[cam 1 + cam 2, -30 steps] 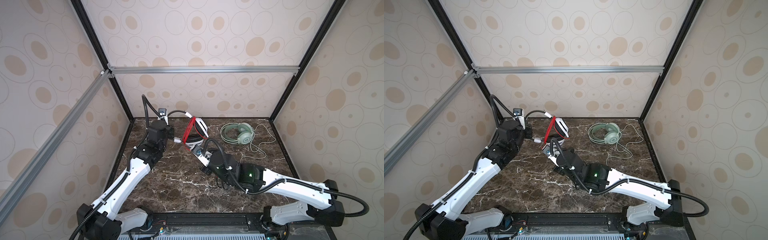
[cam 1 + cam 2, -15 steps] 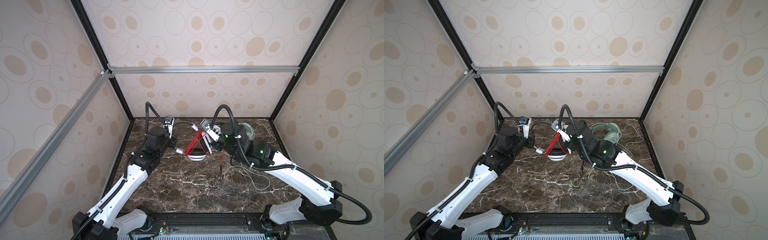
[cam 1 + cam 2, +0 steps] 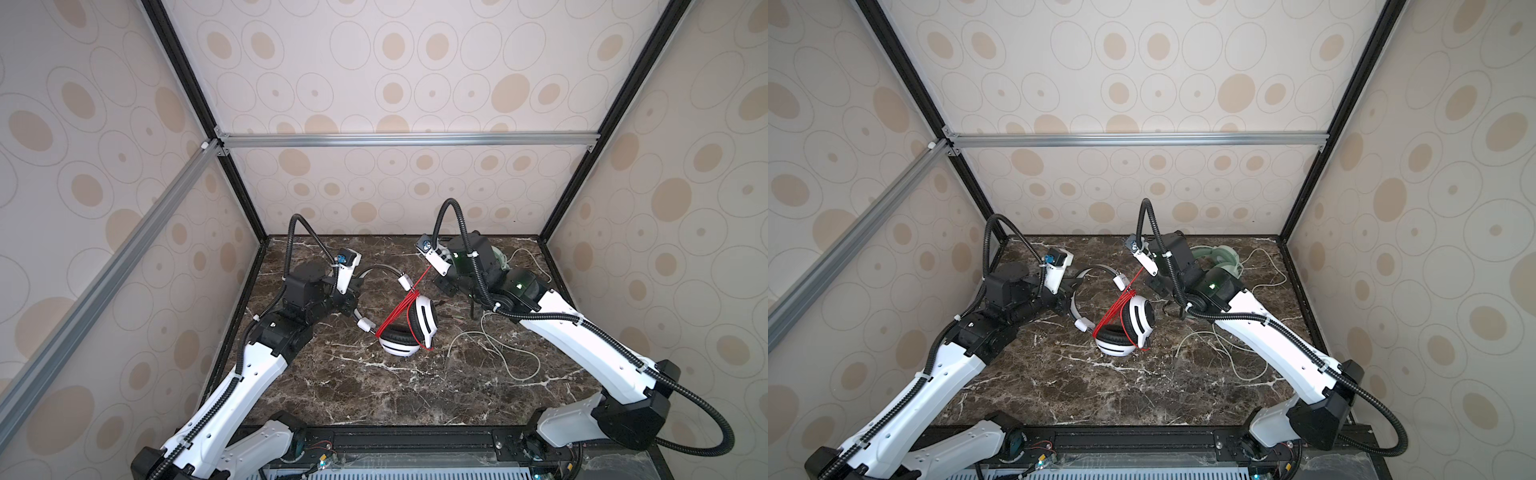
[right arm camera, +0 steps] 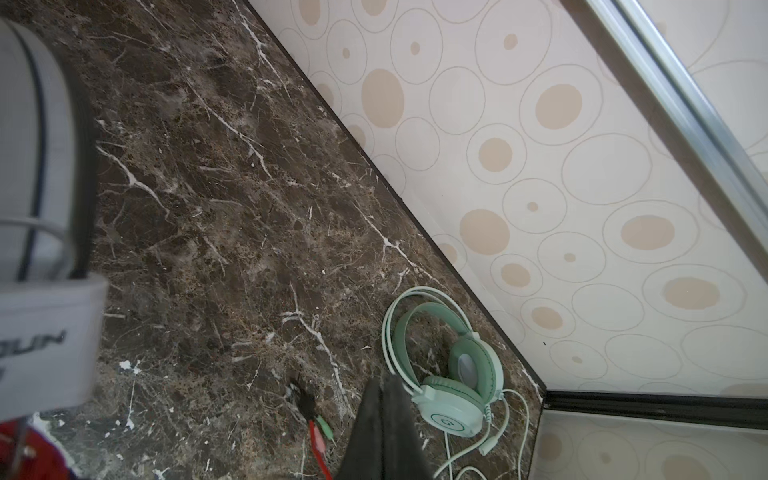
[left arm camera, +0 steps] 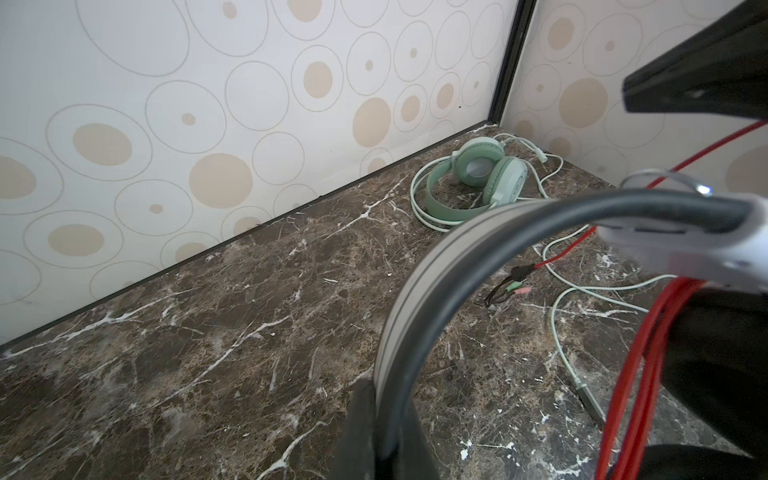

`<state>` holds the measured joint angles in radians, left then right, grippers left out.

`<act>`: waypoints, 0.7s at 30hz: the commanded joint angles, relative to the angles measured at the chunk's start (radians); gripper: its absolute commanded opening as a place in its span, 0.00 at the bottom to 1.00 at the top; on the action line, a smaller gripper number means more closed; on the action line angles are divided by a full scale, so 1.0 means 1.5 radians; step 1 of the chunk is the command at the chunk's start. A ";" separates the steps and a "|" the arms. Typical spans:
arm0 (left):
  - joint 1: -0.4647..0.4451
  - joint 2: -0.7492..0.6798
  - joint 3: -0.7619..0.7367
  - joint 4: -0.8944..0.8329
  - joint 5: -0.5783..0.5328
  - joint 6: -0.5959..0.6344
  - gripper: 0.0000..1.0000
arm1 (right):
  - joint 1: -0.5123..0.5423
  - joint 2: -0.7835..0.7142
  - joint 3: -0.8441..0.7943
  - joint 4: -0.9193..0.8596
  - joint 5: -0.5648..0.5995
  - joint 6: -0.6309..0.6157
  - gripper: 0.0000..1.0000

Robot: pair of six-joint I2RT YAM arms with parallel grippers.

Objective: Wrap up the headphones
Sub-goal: 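Swing the right gripper up over the headphones while the left gripper lowers them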

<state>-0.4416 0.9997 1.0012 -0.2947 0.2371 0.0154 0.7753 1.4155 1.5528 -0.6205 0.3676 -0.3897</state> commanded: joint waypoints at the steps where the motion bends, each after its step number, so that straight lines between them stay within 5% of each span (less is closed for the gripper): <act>1: -0.004 -0.024 0.028 0.013 0.057 -0.005 0.00 | -0.026 -0.025 -0.021 0.020 -0.055 0.042 0.00; 12: -0.004 -0.033 0.079 0.058 0.092 -0.064 0.00 | -0.054 -0.075 -0.141 0.136 -0.095 0.102 0.01; 21: -0.004 -0.033 0.133 0.071 0.117 -0.092 0.00 | -0.108 -0.108 -0.238 0.247 -0.203 0.185 0.05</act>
<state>-0.4435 0.9775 1.1069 -0.2752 0.3351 -0.0631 0.6373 1.2671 1.2308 -0.3294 0.1009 -0.1768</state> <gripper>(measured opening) 0.064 0.050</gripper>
